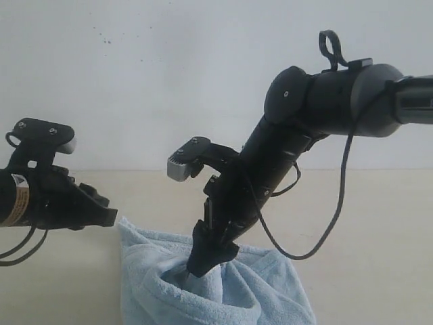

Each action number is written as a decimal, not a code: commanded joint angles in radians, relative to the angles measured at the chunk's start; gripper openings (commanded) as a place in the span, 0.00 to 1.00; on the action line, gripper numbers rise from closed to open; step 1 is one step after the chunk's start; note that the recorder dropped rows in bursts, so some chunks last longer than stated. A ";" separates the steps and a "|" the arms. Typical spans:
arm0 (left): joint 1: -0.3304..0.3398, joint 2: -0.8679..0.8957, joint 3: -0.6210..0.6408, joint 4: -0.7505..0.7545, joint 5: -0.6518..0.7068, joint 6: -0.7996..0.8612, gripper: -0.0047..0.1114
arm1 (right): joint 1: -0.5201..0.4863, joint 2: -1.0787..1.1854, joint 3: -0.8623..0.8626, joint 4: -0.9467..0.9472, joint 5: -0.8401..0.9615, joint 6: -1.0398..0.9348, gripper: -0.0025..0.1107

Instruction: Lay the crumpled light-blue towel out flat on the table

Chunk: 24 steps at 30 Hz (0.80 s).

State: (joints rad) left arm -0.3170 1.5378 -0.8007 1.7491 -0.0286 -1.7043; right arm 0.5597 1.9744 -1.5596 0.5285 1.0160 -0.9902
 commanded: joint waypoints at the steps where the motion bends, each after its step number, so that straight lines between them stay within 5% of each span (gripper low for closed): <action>1: -0.003 -0.008 0.009 -0.005 0.054 -0.008 0.23 | -0.002 -0.008 0.015 0.024 -0.054 -0.036 0.67; 7: -0.003 -0.008 0.009 -0.005 -0.019 -0.008 0.20 | -0.002 0.056 0.015 0.045 -0.020 -0.043 0.65; 14: -0.003 -0.008 0.009 -0.005 -0.016 -0.008 0.20 | -0.002 0.057 0.011 -0.048 0.011 -0.022 0.02; 20: -0.003 -0.008 -0.020 -0.005 -0.053 -0.008 0.20 | -0.032 -0.039 0.011 -0.332 -0.038 0.168 0.02; 24: -0.005 -0.006 -0.089 -0.055 -0.308 0.003 0.20 | -0.093 -0.143 0.011 -0.394 -0.042 0.295 0.02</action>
State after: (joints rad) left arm -0.3172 1.5378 -0.8492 1.7327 -0.1677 -1.7043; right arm 0.5125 1.9161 -1.5452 0.1948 0.9766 -0.7859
